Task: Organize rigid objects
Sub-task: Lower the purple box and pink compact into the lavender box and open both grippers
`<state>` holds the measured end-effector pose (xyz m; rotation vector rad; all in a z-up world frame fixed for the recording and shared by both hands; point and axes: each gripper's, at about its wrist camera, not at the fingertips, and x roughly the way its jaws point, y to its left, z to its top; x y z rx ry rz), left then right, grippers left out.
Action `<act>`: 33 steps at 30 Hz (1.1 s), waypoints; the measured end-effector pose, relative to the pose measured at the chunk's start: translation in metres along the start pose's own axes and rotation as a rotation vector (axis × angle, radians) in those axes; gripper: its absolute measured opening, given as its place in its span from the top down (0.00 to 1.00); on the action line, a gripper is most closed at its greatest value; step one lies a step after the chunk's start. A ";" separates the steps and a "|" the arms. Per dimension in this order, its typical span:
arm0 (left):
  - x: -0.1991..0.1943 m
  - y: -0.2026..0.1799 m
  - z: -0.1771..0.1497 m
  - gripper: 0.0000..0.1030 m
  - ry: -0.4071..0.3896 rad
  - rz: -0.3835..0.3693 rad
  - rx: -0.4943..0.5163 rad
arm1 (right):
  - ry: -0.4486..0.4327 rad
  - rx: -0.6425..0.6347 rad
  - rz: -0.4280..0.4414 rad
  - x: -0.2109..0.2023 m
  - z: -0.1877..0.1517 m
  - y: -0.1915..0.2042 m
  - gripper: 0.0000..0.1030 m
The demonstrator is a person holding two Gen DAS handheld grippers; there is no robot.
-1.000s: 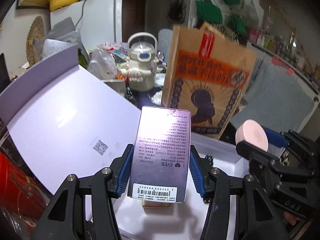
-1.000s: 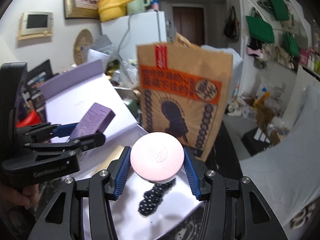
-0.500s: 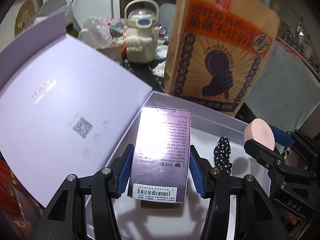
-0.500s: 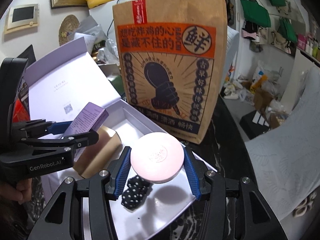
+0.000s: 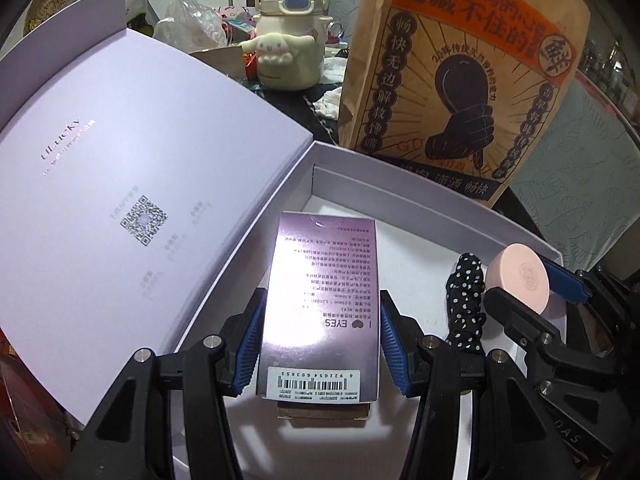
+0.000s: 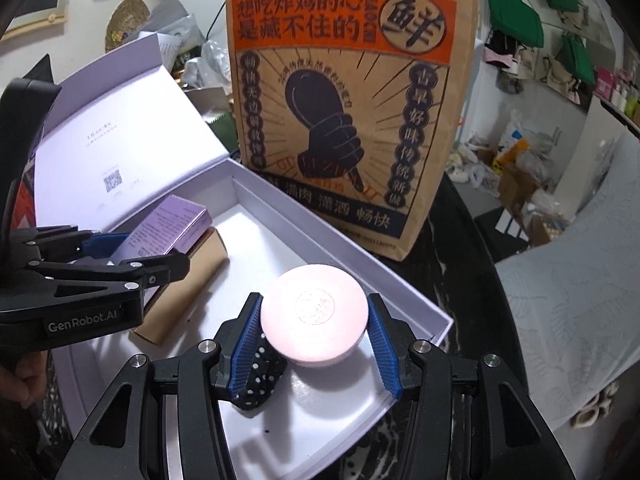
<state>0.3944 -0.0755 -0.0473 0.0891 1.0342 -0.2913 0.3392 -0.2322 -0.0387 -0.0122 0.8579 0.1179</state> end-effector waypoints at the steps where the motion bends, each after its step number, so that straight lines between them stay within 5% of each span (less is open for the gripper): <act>1: 0.002 0.000 0.000 0.49 0.007 0.001 -0.001 | 0.005 0.001 -0.003 0.002 0.000 0.001 0.50; 21: 0.031 -0.006 0.010 0.49 0.031 0.013 0.033 | 0.032 -0.055 -0.007 0.015 -0.005 0.015 0.50; 33: 0.018 -0.012 0.007 0.49 0.036 0.070 0.061 | 0.016 -0.008 0.000 0.004 -0.001 0.004 0.41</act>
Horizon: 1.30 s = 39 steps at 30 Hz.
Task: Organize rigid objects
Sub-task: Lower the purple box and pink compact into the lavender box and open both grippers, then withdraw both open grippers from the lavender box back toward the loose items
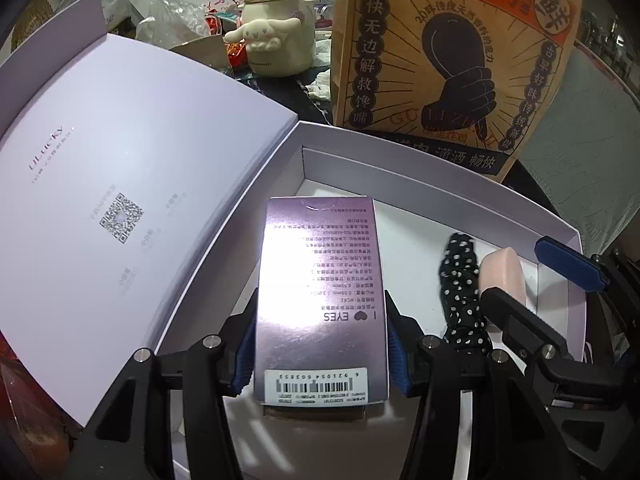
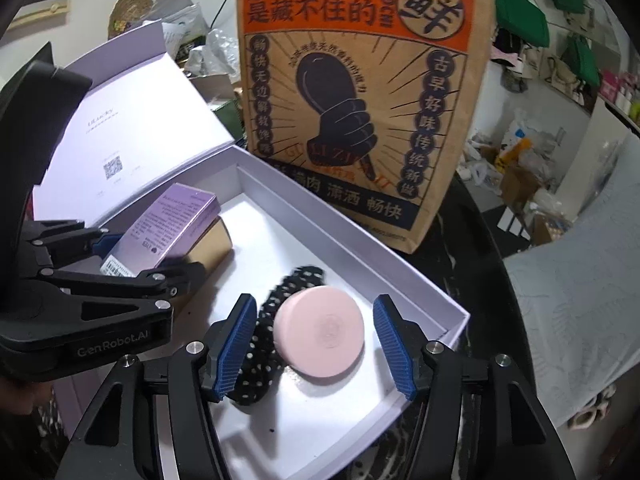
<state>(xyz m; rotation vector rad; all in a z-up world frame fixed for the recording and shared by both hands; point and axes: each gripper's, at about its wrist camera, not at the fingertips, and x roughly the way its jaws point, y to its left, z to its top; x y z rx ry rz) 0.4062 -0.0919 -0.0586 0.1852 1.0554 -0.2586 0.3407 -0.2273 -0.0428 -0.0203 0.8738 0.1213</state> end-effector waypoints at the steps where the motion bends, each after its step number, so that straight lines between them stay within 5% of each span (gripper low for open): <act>1: -0.001 -0.001 0.000 0.49 -0.003 0.005 0.004 | -0.001 0.004 0.001 -0.001 0.000 -0.001 0.41; 6: -0.015 -0.005 -0.002 0.37 -0.030 0.029 0.006 | -0.007 0.020 -0.003 -0.006 0.000 -0.004 0.41; 39: -0.162 -0.013 -0.019 0.36 -0.265 0.056 -0.002 | -0.212 -0.016 -0.036 -0.122 0.009 0.013 0.41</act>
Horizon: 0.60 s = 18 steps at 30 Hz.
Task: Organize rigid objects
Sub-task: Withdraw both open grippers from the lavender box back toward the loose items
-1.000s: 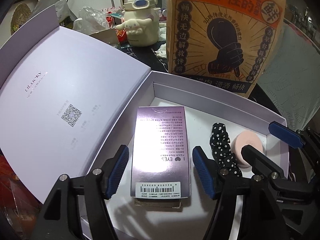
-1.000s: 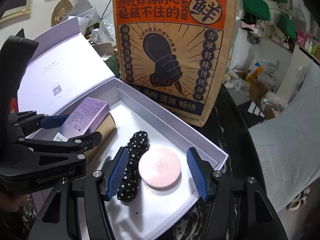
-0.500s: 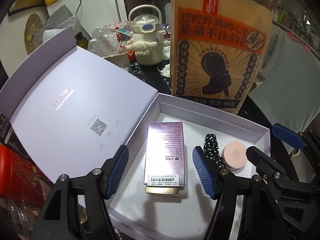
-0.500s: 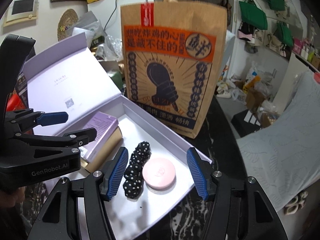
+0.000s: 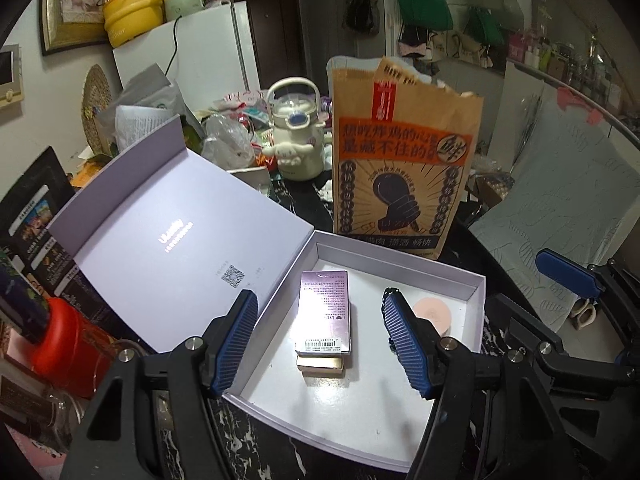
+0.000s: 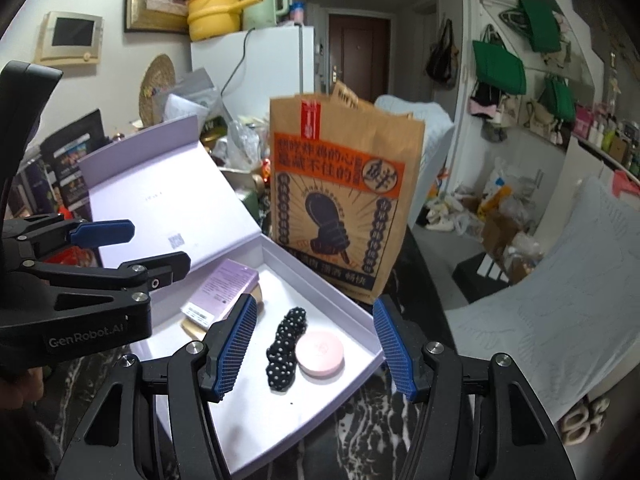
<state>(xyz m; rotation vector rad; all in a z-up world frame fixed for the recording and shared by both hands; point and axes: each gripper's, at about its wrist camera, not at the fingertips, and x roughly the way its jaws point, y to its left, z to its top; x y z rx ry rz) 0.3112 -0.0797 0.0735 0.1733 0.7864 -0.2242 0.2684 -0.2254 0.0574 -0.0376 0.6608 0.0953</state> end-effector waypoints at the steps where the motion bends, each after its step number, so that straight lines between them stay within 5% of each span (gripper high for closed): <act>1: -0.006 0.000 0.000 0.36 -0.012 -0.001 -0.001 | -0.007 0.000 -0.001 -0.005 0.000 0.000 0.41; 12: -0.063 0.005 -0.015 0.36 -0.105 -0.014 -0.023 | -0.070 -0.009 -0.012 -0.055 -0.011 0.005 0.36; 15: -0.074 0.007 -0.024 0.21 -0.121 -0.015 -0.032 | -0.088 -0.011 -0.011 -0.071 -0.016 0.007 0.30; 18: -0.084 0.010 -0.036 0.17 -0.138 -0.012 -0.042 | -0.108 -0.018 -0.009 -0.085 -0.022 0.011 0.29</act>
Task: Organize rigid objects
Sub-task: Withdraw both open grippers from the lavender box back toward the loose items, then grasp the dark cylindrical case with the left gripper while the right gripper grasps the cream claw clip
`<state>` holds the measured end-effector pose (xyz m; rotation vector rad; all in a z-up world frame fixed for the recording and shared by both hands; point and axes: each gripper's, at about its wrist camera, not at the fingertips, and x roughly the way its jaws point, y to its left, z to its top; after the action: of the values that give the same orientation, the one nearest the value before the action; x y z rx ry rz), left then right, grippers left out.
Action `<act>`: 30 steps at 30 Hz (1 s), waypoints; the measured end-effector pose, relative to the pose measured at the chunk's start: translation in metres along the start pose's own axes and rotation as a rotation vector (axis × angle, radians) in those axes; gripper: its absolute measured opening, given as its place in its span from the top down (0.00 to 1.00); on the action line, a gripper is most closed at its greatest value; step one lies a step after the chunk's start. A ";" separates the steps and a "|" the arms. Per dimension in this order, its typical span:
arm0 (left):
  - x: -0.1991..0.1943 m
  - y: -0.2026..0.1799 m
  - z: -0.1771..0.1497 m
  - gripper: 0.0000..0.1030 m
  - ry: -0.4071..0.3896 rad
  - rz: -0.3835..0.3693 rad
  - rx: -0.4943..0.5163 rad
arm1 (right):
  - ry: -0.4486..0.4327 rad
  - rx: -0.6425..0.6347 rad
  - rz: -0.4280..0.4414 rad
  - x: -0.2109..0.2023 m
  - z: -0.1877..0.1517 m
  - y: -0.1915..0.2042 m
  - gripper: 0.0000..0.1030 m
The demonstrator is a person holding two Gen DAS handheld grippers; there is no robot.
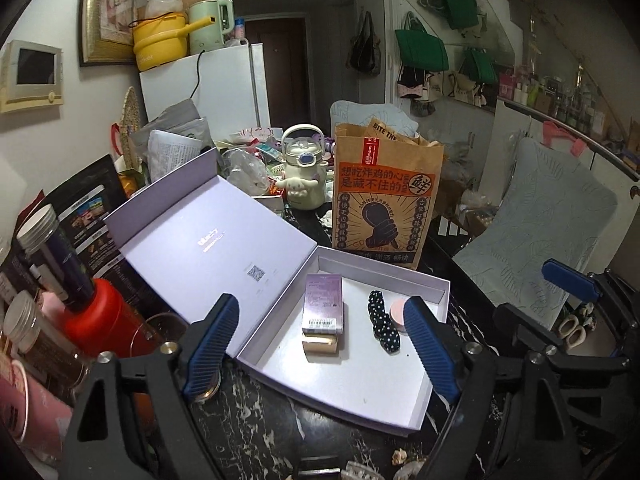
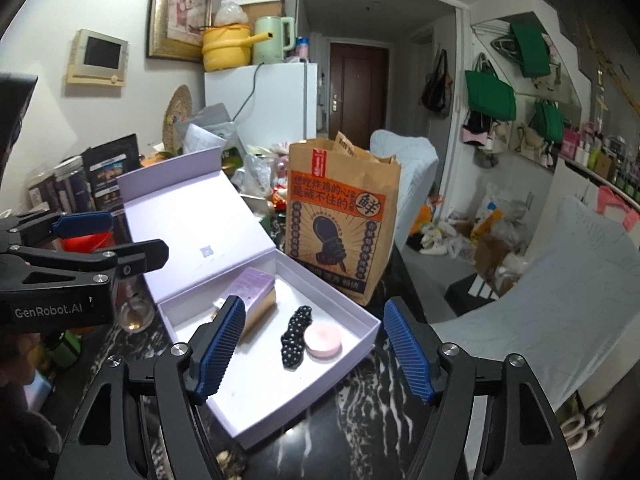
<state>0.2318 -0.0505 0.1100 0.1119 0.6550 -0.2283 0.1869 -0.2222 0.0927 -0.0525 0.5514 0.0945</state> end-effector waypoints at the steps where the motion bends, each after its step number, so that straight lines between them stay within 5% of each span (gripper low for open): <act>1: -0.004 0.001 -0.003 0.17 -0.002 0.001 -0.003 | -0.005 -0.003 -0.002 -0.005 -0.002 0.002 0.28; 30: -0.077 0.007 -0.110 0.13 0.013 0.016 -0.028 | -0.017 -0.023 0.076 -0.080 -0.080 0.036 0.18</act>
<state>0.1095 -0.0109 0.0703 0.0919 0.6697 -0.2029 0.0742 -0.1988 0.0660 -0.0529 0.5351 0.1750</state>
